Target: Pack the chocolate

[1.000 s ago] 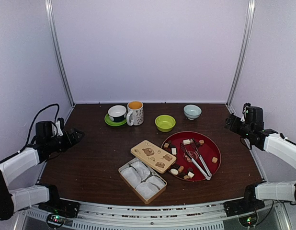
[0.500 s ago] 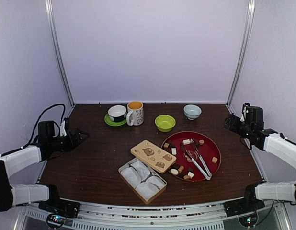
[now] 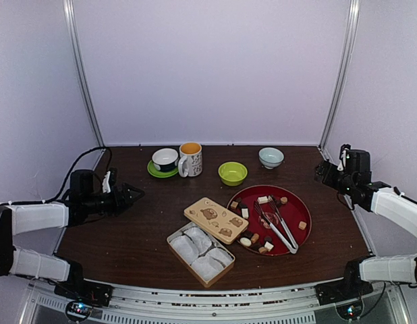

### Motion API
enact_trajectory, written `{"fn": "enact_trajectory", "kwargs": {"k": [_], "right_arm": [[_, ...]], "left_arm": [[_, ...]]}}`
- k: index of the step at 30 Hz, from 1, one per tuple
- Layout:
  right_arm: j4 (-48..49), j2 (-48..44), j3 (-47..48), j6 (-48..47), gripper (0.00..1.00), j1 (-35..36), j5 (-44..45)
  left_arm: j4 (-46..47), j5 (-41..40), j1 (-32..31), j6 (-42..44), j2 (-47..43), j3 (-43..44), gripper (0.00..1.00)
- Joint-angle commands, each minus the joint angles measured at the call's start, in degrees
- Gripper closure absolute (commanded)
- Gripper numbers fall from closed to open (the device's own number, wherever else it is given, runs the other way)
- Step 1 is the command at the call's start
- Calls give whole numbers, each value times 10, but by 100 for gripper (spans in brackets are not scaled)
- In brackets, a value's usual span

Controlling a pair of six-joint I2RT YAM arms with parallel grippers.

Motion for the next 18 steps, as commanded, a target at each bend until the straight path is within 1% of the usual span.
{"fn": "enact_trajectory", "kwargs": {"k": [1,11,15,17,18], "right_arm": [[9,0,4,-8,1,-3,-9],[21,-4,-13,3,1,-3,-22],[21,-5,-13,2,1,-3,-22],[21,-5,-12,1,1,-3,-22],[21,-5,-11,0,1,-3,-22]], "left_arm": [[53,-19,-22,-51,23,15,2],[101,-82,-111,-145,89,46,2],[102,-106,-132,-157,134,68,3],[107,-107,-142,-159,159,82,6],[120,-104,-149,-161,175,89,11]]}}
